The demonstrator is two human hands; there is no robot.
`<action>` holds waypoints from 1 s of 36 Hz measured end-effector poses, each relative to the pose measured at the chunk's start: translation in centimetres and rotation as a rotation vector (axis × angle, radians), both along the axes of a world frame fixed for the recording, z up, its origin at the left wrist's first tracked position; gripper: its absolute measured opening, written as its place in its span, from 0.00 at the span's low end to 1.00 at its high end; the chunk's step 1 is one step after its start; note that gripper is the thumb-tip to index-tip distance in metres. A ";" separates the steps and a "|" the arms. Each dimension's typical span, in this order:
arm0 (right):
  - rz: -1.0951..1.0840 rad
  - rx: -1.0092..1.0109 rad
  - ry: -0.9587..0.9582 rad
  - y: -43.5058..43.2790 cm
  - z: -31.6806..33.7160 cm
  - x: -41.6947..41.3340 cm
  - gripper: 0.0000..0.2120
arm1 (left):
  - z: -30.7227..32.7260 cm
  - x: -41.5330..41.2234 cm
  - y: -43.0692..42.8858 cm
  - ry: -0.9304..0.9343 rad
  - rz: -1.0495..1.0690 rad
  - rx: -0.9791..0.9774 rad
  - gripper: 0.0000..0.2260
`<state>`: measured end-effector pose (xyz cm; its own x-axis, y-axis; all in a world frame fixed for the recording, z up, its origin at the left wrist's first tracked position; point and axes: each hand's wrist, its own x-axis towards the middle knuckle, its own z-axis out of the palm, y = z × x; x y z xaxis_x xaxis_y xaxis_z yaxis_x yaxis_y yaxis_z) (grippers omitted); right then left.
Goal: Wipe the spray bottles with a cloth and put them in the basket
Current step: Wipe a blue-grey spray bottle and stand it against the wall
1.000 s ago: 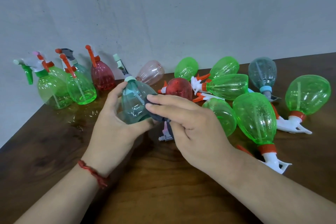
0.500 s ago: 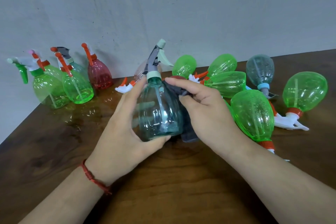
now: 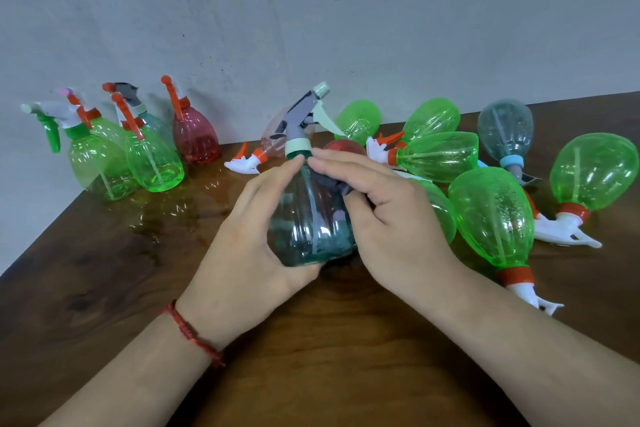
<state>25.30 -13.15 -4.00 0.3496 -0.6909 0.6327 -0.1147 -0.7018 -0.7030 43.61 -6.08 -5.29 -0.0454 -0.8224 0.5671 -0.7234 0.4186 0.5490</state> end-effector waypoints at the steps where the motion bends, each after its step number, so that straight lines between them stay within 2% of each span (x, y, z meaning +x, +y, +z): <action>1: 0.006 -0.028 0.010 0.1 0.0 0.0 0.26 | -0.1 0.1 -0.1 0.039 0.025 0.004 0.48; 5: 0.059 -0.129 0.062 0.7 -0.2 0.2 0.27 | 0.8 0.9 0.0 0.220 0.147 0.057 0.51; 11: 0.099 -0.219 0.138 1.7 -0.4 0.5 0.25 | 1.5 1.9 0.0 0.348 0.227 0.081 0.49; 19: 0.034 -0.168 0.068 1.2 0.0 0.5 0.27 | 1.4 1.1 0.4 0.130 0.177 0.031 0.49; 26: 0.069 0.177 -0.094 0.1 0.4 0.3 0.25 | 1.1 0.6 0.6 -0.058 0.074 -0.021 0.48; 29: 0.084 0.275 -0.165 -0.1 0.6 0.1 0.25 | 0.9 0.8 0.3 0.138 0.030 0.028 0.53; 33: 0.092 0.276 -0.178 0.2 0.3 0.3 0.25 | 1.0 0.2 0.3 0.376 -0.094 0.155 0.51; 36: 0.081 0.276 -0.164 0.1 0.2 0.4 0.25 | 1.2 -0.2 0.5 0.405 -0.140 0.202 0.49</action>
